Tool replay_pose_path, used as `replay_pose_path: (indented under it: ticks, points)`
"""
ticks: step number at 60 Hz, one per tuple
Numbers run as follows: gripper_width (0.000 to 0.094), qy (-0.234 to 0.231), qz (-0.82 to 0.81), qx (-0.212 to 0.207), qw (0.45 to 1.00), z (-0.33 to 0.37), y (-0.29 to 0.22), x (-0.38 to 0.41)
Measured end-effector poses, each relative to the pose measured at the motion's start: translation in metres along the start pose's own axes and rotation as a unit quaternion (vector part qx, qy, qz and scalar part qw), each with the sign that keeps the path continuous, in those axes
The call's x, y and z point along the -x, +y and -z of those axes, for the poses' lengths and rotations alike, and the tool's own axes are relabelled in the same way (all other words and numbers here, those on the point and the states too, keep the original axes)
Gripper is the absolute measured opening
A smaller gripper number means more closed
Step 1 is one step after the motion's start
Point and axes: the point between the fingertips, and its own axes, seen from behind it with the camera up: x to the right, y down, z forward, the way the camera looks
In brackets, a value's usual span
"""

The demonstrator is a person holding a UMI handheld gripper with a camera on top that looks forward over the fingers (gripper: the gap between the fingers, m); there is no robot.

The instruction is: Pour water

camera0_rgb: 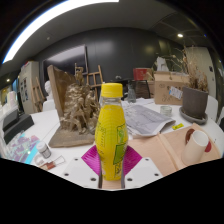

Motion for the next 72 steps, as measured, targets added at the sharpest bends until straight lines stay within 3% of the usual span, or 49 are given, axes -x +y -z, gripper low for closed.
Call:
replay_pose_path:
  ticks: [7, 16, 29, 50, 64, 72]
  points:
    - [0.0247, -0.038, -0.081, -0.027, 0.996, 0.017, -0.042, 0.005]
    - [0.0245, -0.128, -0.285, -0.060, 0.948, 0.041, -0.101, -0.001]
    - [0.0243, -0.192, -0.575, -0.072, 0.792, 0.051, -0.133, -0.062]
    - [0.0244, -0.219, -0.802, -0.062, 0.553, 0.045, -0.106, -0.132]
    - [0.0245, -0.221, -0.798, -0.046, 0.559, 0.046, -0.102, -0.136]
    - [0.0244, -0.209, -0.737, -0.027, 0.642, 0.053, -0.107, -0.129]
